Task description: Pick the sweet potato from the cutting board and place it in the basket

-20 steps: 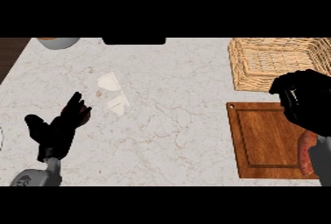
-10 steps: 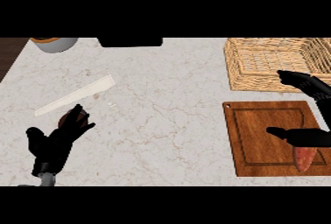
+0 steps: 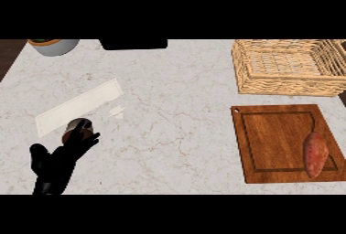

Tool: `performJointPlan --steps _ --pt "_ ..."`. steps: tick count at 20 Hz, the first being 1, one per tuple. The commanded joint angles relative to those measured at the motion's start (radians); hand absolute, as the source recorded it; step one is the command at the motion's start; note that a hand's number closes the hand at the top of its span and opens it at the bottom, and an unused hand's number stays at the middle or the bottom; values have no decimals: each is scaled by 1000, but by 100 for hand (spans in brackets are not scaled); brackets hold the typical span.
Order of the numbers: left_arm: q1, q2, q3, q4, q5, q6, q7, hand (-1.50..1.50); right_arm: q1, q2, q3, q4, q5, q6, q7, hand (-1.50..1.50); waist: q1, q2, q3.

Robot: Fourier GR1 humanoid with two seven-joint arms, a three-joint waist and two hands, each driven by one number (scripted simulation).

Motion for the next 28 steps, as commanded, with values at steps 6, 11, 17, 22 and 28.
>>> performJointPlan --steps 6,11,17,22,28 --pt "80 13 -13 50 -29 30 72 0 23 -318 -102 89 -205 448 50 -150 5 17 -10" --pt "84 19 30 100 3 -14 19 0 84 -363 -154 108 -175 565 -3 -150 -1 16 -9" --pt "97 -20 -22 41 -40 32 71 0 132 -278 -186 15 -169 543 41 -150 4 13 -9" --pt "46 -29 2 139 -33 2 43 0 145 -210 -201 33 -140 525 22 -150 8 19 -9" --pt "30 -23 17 134 -41 2 59 0 204 -75 -165 -12 -8 451 -35 -150 14 20 -8"
